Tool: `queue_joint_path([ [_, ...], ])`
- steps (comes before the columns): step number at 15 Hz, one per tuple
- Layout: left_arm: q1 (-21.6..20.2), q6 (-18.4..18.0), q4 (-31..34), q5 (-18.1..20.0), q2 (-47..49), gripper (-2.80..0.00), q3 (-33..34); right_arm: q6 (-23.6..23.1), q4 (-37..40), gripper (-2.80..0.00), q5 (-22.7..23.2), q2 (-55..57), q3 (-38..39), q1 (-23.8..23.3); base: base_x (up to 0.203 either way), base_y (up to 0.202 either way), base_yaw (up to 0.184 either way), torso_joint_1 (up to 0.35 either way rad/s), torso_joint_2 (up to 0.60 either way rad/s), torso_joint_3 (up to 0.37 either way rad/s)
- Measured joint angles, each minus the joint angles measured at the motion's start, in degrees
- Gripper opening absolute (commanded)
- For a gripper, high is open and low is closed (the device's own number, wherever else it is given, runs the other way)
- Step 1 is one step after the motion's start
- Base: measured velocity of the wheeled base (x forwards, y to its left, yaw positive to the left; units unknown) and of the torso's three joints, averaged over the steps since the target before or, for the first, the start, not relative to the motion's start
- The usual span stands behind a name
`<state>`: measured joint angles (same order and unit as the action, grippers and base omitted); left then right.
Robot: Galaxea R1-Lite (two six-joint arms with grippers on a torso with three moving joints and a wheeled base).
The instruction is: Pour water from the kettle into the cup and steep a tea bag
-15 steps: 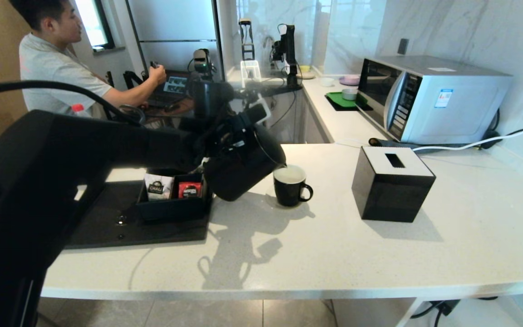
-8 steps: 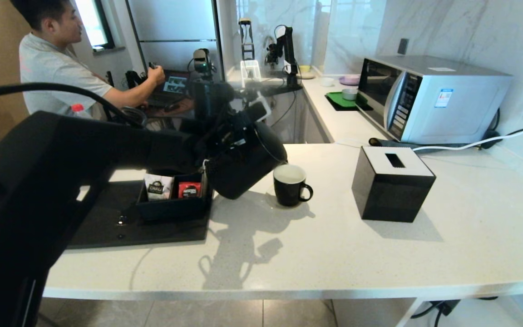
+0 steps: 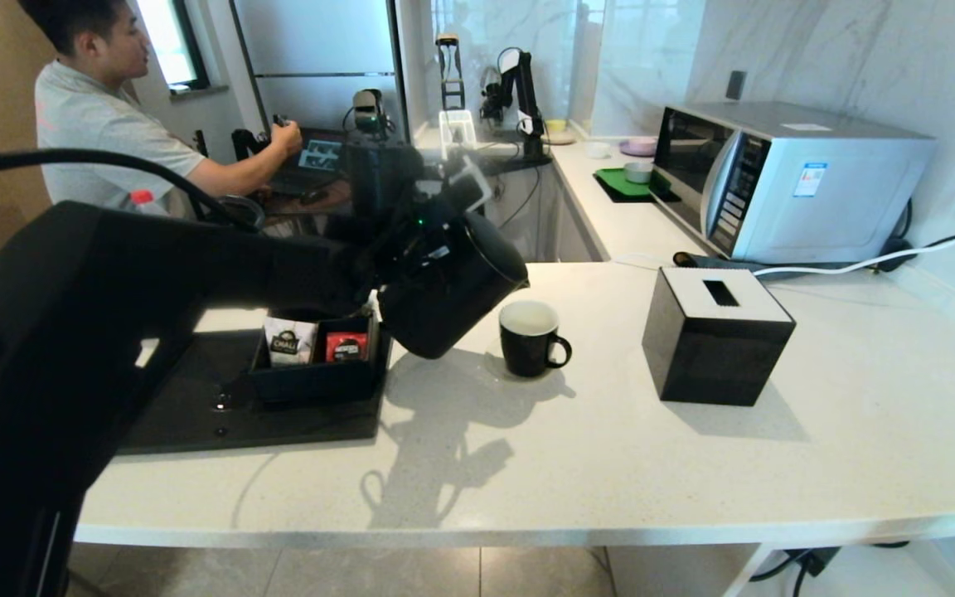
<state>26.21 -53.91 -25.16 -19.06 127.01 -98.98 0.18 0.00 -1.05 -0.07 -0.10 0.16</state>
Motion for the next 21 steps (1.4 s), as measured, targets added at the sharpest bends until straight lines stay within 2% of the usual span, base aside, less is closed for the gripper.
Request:
queue_joint_path([
  [2, -0.02, 0.65, 0.02, -0.88, -0.66, -2.80, 0.80, -0.02, 0.00, -2.80, 0.00, 0.00, 0.00, 0.00, 0.000, 0.000, 0.000, 0.000, 0.00, 0.000],
  [6, -0.06, 4.89, 0.06, -2.99, -2.42, -2.80, 2.08, 0.00, 0.00, -2.80, 0.00, 0.00, 0.00, 0.00, 0.000, 0.000, 0.000, 0.000, 0.00, 0.000],
  [10, -0.47, 7.03, 0.02, -4.46, -4.74, -2.80, 2.28, 0.00, 0.00, -2.80, 0.01, 0.00, 0.00, 0.00, 0.000, 0.000, 0.000, 0.000, 0.00, 0.000],
  [12, -0.56, 9.57, -0.02, -6.62, -6.05, -2.80, 2.28, -0.02, 0.00, -2.80, 0.00, 0.00, 0.00, 0.00, 0.000, 0.000, 0.000, 0.000, 0.00, 0.000],
  [18, -1.94, 20.13, -0.01, -13.01, -10.49, -2.80, 2.29, 0.00, 0.02, -2.80, 0.00, 0.00, 0.00, 0.00, 0.000, 0.000, 0.000, 0.000, 0.00, 0.000],
  [21, -4.07, 23.62, -0.06, -13.92, -13.76, -2.80, 3.60, 0.00, 0.00, -2.80, 0.00, 0.00, 0.00, 0.00, 0.000, 0.000, 0.000, 0.000, 0.00, 0.000],
])
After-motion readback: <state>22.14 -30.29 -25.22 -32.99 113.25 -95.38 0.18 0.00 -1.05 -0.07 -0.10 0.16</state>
